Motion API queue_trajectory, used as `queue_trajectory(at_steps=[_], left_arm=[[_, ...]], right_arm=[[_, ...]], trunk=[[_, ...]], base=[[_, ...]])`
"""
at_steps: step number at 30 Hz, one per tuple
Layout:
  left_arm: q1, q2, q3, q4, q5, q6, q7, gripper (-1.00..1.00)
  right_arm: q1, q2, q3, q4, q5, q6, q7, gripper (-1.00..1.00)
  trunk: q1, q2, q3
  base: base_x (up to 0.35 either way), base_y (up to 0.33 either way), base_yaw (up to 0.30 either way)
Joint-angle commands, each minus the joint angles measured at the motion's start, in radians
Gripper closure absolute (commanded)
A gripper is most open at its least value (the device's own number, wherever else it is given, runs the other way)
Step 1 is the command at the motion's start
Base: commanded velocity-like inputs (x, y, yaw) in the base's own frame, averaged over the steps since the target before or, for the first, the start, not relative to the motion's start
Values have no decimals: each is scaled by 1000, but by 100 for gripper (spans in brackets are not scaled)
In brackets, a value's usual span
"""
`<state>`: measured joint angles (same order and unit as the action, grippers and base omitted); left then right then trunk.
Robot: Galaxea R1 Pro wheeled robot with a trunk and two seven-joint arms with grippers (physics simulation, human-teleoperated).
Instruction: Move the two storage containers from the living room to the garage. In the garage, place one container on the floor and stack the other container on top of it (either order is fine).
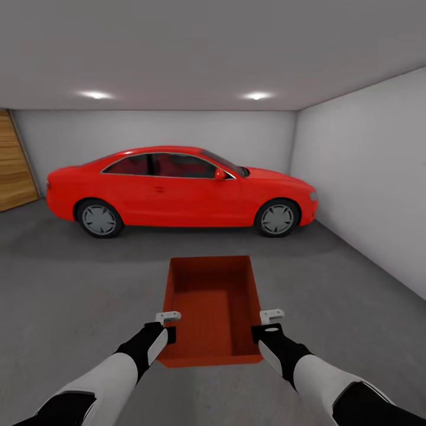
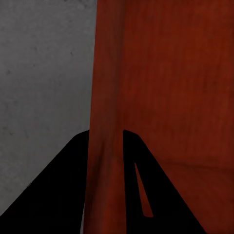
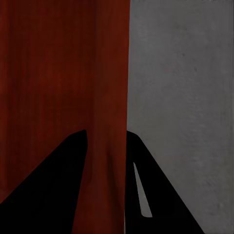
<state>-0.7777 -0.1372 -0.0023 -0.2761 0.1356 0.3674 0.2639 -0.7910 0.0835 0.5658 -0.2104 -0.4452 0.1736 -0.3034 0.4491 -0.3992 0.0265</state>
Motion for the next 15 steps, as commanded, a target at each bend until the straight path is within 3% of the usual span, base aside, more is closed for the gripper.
queue_trajectory(at_steps=[1, 15], left_arm=[[0, 8, -11, -5, -36, -22, 12, 100], [0, 8, -13, -5, -39, -22, 12, 100]], right_arm=[[0, -1, 12, 2, -18, 7, -9, 100], [0, -1, 11, 2, -18, 7, -11, 100]], trunk=[[1, -1, 0], [1, -1, 0]], base=[[323, 0, -141], [323, 0, -260]])
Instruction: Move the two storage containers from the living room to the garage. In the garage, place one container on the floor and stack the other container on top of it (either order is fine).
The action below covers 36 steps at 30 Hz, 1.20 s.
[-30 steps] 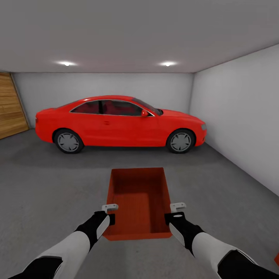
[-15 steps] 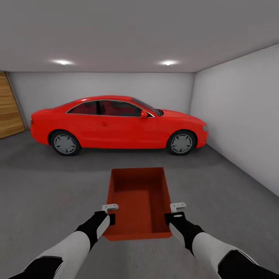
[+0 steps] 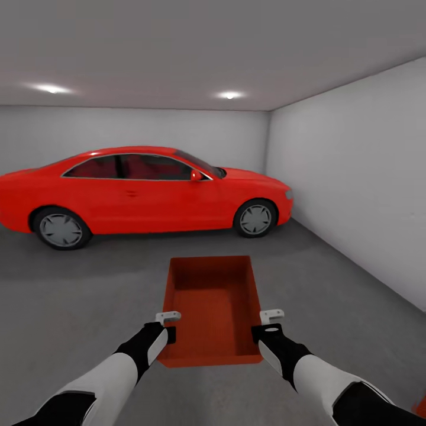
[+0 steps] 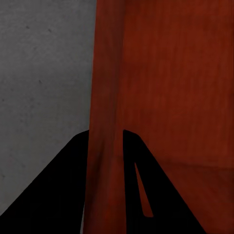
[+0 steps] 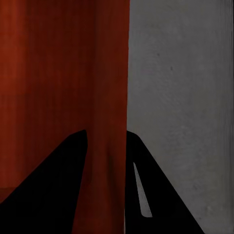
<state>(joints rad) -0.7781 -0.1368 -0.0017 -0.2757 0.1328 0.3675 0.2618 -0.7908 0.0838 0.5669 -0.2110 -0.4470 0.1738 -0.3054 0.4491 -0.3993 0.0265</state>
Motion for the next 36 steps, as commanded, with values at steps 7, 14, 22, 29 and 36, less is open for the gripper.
queue_trajectory(at_steps=[7, 14, 22, 29, 36], left_arm=[[0, 8, -14, -5, -36, -22, 14, 100], [0, 8, -14, -5, -36, -22, 14, 100], [0, 8, -14, -5, -36, -22, 14, 100], [0, 8, -14, -5, -36, -22, 14, 100], [0, 8, -14, -5, -36, -21, 14, 100]], right_arm=[[-1, -1, 10, 2, -16, 7, -9, 100], [0, -1, 10, 2, -16, 7, -9, 100], [0, -2, 10, 2, -17, 7, -9, 100], [0, -2, 10, 2, -16, 7, -9, 100], [0, -2, 10, 3, -17, 7, -9, 100]], trunk=[[1, -1, 0], [1, -1, 0], [1, -1, 0], [1, -1, 0], [1, -1, 0]], base=[[323, 0, -286], [323, 0, -286], [323, 0, -286], [323, 0, -286], [323, 0, -286]])
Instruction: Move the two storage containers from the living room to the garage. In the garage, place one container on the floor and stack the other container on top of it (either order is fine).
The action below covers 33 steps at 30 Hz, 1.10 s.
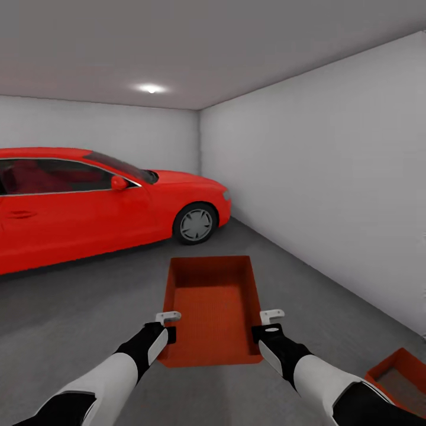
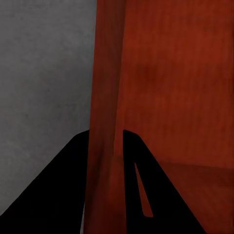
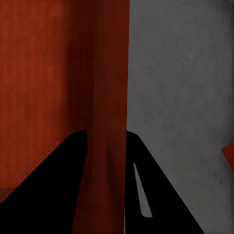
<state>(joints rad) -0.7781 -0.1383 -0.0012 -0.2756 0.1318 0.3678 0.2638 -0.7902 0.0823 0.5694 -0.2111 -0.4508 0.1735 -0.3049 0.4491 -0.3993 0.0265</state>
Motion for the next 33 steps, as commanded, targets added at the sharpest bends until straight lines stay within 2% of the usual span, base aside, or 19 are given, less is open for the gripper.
queue_trajectory(at_steps=[1, 33], left_arm=[[1, 9, -14, -5, -35, -22, 12, 100], [0, 9, -14, -5, -35, -24, 12, 100]], right_arm=[[0, -1, 7, 3, -13, 7, -10, 100], [-1, -1, 7, 3, -13, 7, -10, 100]], trunk=[[1, -1, 0], [1, -1, 0]], base=[[323, 0, -286], [323, 0, -280]])
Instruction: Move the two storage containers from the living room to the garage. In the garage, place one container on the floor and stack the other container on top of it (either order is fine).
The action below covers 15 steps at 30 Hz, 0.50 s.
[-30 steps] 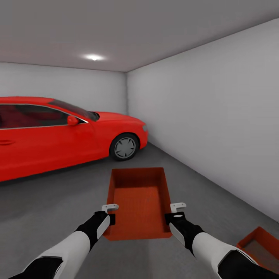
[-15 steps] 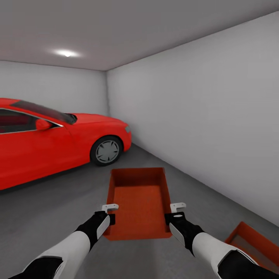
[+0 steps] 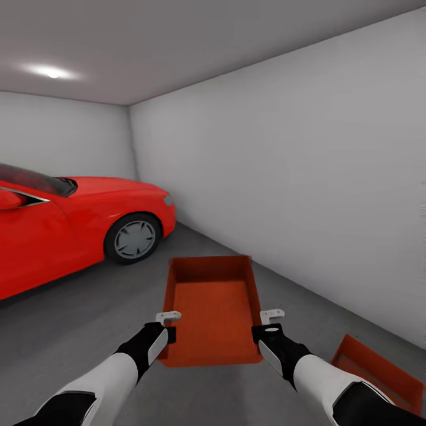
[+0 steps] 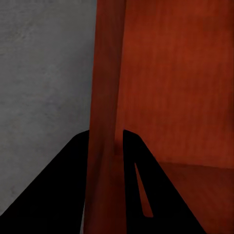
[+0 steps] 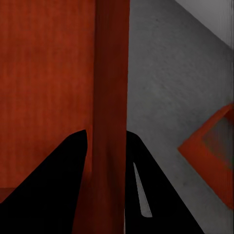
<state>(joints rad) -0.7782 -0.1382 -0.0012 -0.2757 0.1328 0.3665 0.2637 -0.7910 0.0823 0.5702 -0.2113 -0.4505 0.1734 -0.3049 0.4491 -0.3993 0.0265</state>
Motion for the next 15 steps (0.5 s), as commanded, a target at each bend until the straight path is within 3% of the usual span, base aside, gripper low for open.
queue_trajectory(at_steps=[1, 15], left_arm=[[0, 9, -14, -5, -36, -23, 12, 100], [0, 9, -14, -5, -36, -23, 12, 100]], right_arm=[[-1, -1, 7, 3, -13, 8, -10, 100], [0, -1, 7, 3, -13, 7, -10, 100]], trunk=[[1, -1, 0], [1, -1, 0]], base=[[323, 0, -271], [323, 0, -270]])
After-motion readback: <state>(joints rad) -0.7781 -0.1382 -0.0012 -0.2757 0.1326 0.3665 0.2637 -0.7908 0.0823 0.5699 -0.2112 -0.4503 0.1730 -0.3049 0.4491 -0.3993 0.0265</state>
